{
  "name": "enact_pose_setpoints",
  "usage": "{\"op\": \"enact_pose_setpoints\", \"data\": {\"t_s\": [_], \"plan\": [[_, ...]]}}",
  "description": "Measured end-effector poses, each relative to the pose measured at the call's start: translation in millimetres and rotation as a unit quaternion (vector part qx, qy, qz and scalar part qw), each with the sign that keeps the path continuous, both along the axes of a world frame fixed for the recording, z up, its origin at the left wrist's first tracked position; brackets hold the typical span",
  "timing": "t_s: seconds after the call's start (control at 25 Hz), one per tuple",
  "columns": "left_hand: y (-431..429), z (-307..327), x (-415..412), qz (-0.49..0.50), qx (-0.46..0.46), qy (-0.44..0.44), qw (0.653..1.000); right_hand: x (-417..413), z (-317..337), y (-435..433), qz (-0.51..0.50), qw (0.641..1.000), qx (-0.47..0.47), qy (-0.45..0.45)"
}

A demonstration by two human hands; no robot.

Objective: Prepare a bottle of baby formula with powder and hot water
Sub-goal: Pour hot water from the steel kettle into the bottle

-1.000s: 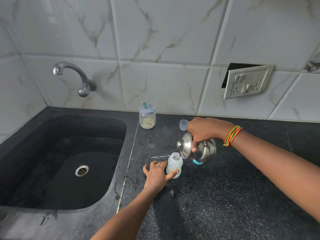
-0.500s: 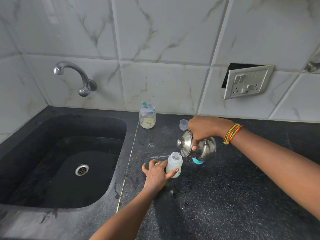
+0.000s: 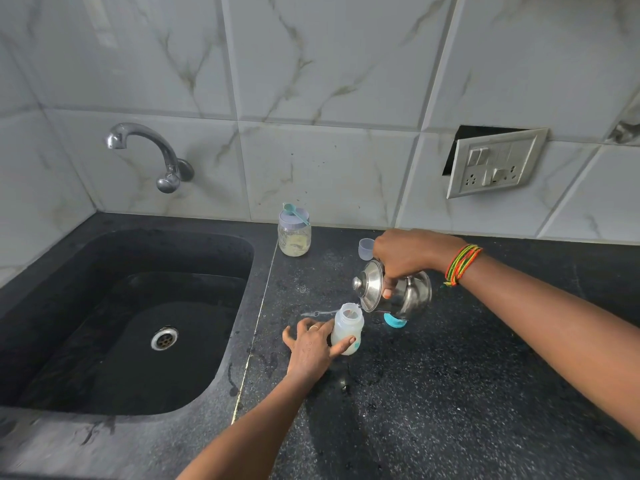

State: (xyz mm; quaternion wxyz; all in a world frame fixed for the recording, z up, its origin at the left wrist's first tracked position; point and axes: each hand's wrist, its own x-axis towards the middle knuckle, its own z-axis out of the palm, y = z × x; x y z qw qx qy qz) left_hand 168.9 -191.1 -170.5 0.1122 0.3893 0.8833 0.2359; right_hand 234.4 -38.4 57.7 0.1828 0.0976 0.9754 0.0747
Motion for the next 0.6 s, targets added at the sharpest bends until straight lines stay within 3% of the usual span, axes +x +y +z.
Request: {"op": "enact_pose_setpoints", "data": {"t_s": [0.6], "plan": [[0.0,0.9,0.2,0.006,-0.012,-0.001,1.0,-0.8,12.9,-1.2,0.003,1.0,0.008,-0.003]]}}
